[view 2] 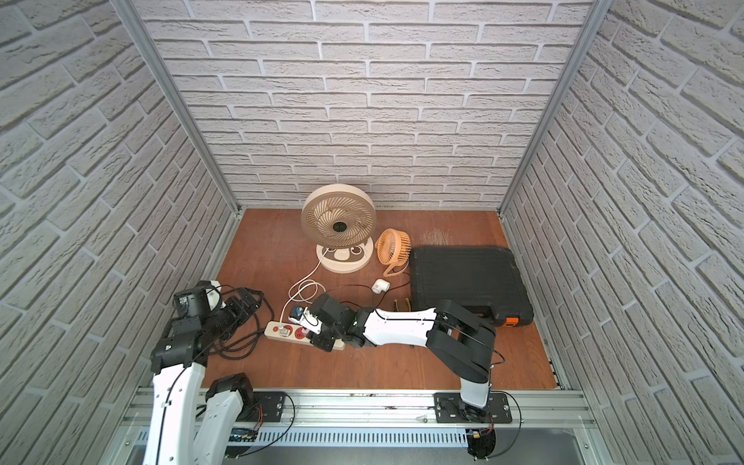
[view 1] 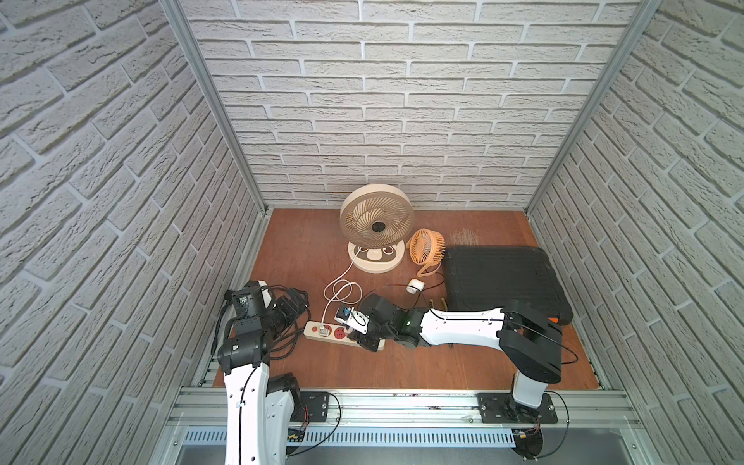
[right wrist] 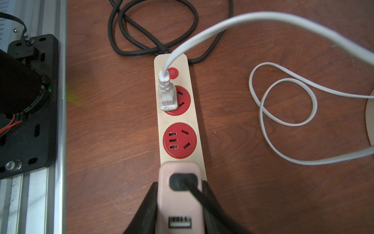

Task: Plug the desk fan into the power strip
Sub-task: Insert the plug into the socket.

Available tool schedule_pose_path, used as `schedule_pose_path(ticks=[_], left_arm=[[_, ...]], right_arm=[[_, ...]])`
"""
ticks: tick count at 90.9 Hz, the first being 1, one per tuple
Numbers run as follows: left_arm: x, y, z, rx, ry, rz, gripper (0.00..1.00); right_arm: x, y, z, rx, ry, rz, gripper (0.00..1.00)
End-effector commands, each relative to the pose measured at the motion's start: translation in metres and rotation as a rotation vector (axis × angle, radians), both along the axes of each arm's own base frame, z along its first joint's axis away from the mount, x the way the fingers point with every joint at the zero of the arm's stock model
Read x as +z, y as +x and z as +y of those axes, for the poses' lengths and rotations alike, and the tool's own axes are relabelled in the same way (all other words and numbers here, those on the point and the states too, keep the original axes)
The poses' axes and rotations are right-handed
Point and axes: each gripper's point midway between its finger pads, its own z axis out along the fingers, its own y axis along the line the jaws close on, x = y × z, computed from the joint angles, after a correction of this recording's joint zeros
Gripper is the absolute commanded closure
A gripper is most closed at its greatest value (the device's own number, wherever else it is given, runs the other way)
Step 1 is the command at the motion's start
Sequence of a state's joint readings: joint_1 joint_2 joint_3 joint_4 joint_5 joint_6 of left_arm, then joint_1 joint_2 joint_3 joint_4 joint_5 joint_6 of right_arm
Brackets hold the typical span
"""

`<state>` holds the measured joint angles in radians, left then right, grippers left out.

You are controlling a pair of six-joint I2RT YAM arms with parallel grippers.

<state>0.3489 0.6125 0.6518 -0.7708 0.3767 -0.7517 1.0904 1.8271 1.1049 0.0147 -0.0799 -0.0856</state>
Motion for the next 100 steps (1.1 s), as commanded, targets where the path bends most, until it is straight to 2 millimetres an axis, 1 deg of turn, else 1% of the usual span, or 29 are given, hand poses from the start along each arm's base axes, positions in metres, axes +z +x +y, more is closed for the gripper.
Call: schedule_pose_path(ticks=[1, 25, 45, 55, 64, 70, 86, 100], left_arm=[[0.006, 0.005, 0.0, -0.018, 0.015, -0.038, 0.02], [0.005, 0.006, -0.002, -0.028, 0.004, -0.039, 0.02], [0.01, 0.009, -0.008, -0.068, -0.011, -0.078, 0.02], [0.013, 0.011, -0.011, -0.085, -0.012, -0.091, 0.02], [0.013, 0.011, -0.011, -0.091, -0.014, -0.095, 0.02], [0.012, 0.012, -0.012, -0.094, -0.021, -0.101, 0.02], [0.014, 0.013, -0.014, -0.103, -0.027, -0.113, 0.02], [0.015, 0.012, -0.015, -0.105, -0.026, -0.12, 0.02]], right_arm=[[-0.017, -0.001, 0.0, -0.006, 0.002, 0.001, 0.97], [-0.008, -0.001, 0.0, -0.01, 0.039, -0.012, 0.97], [0.009, 0.001, 0.002, -0.01, 0.09, -0.036, 0.97], [0.023, 0.001, 0.006, -0.003, 0.139, -0.05, 0.97], [0.029, 0.002, 0.008, 0.0, 0.169, -0.057, 0.97], [0.028, 0.003, 0.008, -0.006, 0.183, -0.061, 0.97], [0.019, 0.001, 0.006, -0.013, 0.194, -0.045, 0.97], [0.022, -0.001, 0.003, -0.018, 0.239, -0.051, 0.97]])
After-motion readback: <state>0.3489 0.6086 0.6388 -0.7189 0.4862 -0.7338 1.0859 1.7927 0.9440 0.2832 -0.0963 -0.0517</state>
